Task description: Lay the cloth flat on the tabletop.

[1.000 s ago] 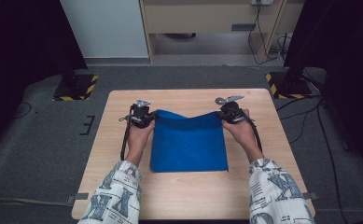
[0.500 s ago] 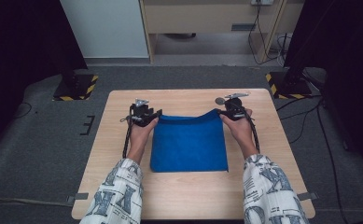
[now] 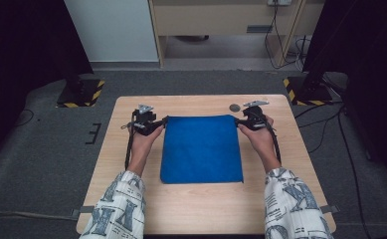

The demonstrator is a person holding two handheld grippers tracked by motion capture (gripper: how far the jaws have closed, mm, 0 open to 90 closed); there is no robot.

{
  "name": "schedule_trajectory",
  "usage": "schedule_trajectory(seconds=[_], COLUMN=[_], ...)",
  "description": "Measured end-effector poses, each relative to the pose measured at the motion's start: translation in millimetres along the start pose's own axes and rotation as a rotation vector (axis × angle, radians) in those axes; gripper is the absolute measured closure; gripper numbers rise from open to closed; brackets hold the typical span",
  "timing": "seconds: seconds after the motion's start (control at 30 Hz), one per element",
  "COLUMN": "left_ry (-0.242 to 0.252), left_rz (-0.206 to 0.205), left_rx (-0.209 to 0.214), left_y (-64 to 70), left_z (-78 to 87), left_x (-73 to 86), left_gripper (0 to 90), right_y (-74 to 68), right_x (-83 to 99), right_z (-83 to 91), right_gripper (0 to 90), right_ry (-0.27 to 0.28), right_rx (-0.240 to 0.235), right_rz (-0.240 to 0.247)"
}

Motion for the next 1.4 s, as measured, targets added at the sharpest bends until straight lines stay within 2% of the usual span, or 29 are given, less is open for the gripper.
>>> schedule_trajectory(seconds=[0.23, 0.37, 0.47, 0.53, 0.6, 0.73, 0.97, 1.1, 1.13, 1.2, 1.33, 1.4], left_ry=[0.012, 0.008, 0.011, 0.006, -0.005, -0.007, -0.019, -0.022, -0.024, -0.027, -0.043, -0.059], left_rz=[-0.056, -0.058, -0.046, -0.068, -0.071, -0.069, -0.055, -0.04, -0.02, -0.023, -0.058, -0.092], left_rx=[0.021, 0.044, 0.085, 0.098, 0.109, 0.12, 0.138, 0.145, 0.145, 0.146, 0.135, 0.141], left_y=[8.5, 13.4, 19.1, 23.1, 26.0, 27.9, 26.9, 28.0, 28.2, 27.3, 26.6, 27.6], left_z=[13.1, 18.2, 22.7, 25.4, 27.0, 30.3, 38.8, 42.6, 45.1, 47.1, 52.0, 54.0], left_x=[-7.4, -10.3, -11.7, -10.4, -8.2, -4.0, 5.5, 8.8, 10.9, 11.5, 12.2, 14.2], left_gripper=[36.9, 28.7, 25.3, 23.1, 18.8, 16.0, 13.2, 13.3, 13.3, 13.3, 13.3, 13.2], right_y=[-13.8, -22.2, -29.4, -35.0, -40.5, -52.0, -69.5, -79.5, -88.0, -96.4, -118.1, -129.0], right_x=[-6.3, -9.9, -12.0, -13.4, -13.6, -11.6, -3.3, -2.1, -2.0, -2.0, -0.6, 1.2], right_z=[15.4, 23.5, 27.5, 30.2, 32.1, 34.7, 36.5, 37.8, 39.2, 40.4, 42.9, 43.9], right_gripper=[30.0, 23.5, 18.8, 16.1, 13.6, 12.3, 10.9, 12.0, 13.6, 14.6, 16.6, 18.5], right_ry=[0.027, 0.048, 0.052, 0.06, 0.06, 0.064, 0.057, 0.056, 0.059, 0.06, 0.057, 0.054], right_rx=[-0.049, -0.07, -0.107, -0.127, -0.15, -0.184, -0.23, -0.251, -0.269, -0.286, -0.33, -0.351], right_rz=[0.013, 0.025, 0.018, 0.014, 0.007, 0.014, 0.06, 0.085, 0.093, 0.098, 0.117, 0.127])
Point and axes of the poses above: each handheld gripper's, and its own axes: z roughly backward along the jaws, x roughly out of its underside, y roughly to its right, the point moved 6 cm from there along -z, roughly forward along the jaws, and after that the axes turned 10 degrees about y, right-handed, at the moved point
